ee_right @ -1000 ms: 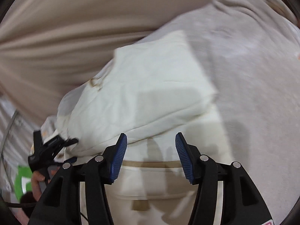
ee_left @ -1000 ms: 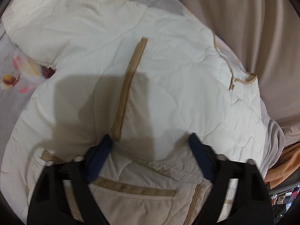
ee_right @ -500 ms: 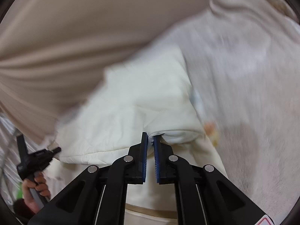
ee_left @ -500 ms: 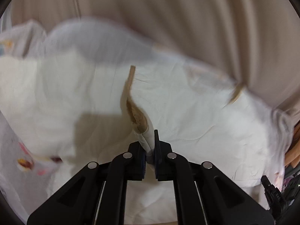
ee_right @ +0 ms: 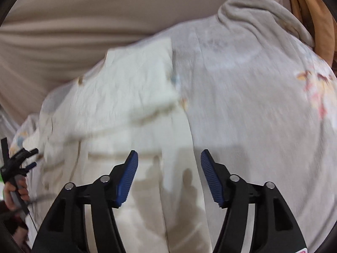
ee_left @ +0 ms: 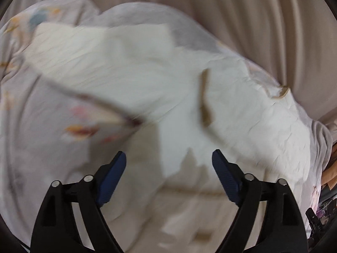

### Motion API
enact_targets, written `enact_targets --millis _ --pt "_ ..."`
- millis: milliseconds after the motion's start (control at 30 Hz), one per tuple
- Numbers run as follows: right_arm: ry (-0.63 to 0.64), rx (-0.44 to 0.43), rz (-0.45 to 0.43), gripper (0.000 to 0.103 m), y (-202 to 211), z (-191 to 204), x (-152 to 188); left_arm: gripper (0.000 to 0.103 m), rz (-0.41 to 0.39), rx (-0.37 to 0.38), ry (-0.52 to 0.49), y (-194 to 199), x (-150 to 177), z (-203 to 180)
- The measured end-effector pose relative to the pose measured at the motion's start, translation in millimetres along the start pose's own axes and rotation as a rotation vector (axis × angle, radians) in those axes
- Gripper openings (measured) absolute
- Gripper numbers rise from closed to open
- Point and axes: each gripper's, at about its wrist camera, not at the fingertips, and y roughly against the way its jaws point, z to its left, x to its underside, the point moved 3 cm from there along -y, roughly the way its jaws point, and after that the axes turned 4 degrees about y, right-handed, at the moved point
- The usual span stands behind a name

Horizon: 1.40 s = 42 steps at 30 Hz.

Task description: Fold large clothes

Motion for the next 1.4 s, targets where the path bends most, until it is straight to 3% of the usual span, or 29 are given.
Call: enact_targets --millis 167,267,300,333,367,400,433,567,633,833,933,1000,1167,1300,1400 --pt "0.003 0.010 0.165 0.067 23 1 80 0.083 0.174 -0.028 0.080 22 67 71" --pt "0.001 0.023 0.180 0.068 32 1 101 0.069 0.212 0.013 0.133 26 99 83" --pt "-0.001 0.014 0.180 0.058 32 2 103 0.056 0.194 0.013 0.121 31 102 80" --pt "0.002 0.013 0.187 0.047 31 3 104 0.033 0.200 0.033 0.107 32 104 75" --pt "0.005 0.011 0.196 0.019 29 3 103 0.023 0.213 0.060 0.101 32 105 71" --pt "-0.002 0.013 0.192 0.008 31 1 100 0.014 0.216 0.068 0.095 37 107 66" --pt "-0.020 -0.001 0.181 0.007 36 -2 99 0.010 0.204 0.060 0.074 45 108 63" --pt "-0.038 -0.036 0.137 0.004 71 -7 101 0.008 0.197 0.063 0.007 76 117 56" --pt "-0.021 -0.024 0.157 0.004 87 -8 113 0.008 0.234 0.067 -0.017 96 137 59" --pt "-0.050 0.012 0.299 0.005 141 -32 197 0.011 0.349 -0.010 -0.042 134 221 82" --pt "-0.068 0.056 0.349 0.012 157 -40 223 0.017 0.334 -0.065 -0.005 152 230 88" --pt "-0.093 0.072 0.288 0.014 171 -44 208 0.016 0.262 -0.062 0.025 168 209 83" --pt "-0.007 0.071 0.067 0.018 178 -26 126 0.037 0.033 0.007 -0.075 184 125 20" --pt "0.025 -0.002 -0.008 0.021 137 5 68 0.040 0.027 0.149 -0.065 138 86 -27" --pt "0.064 -0.052 -0.003 0.015 93 40 41 0.040 0.068 0.195 -0.107 91 78 -75"
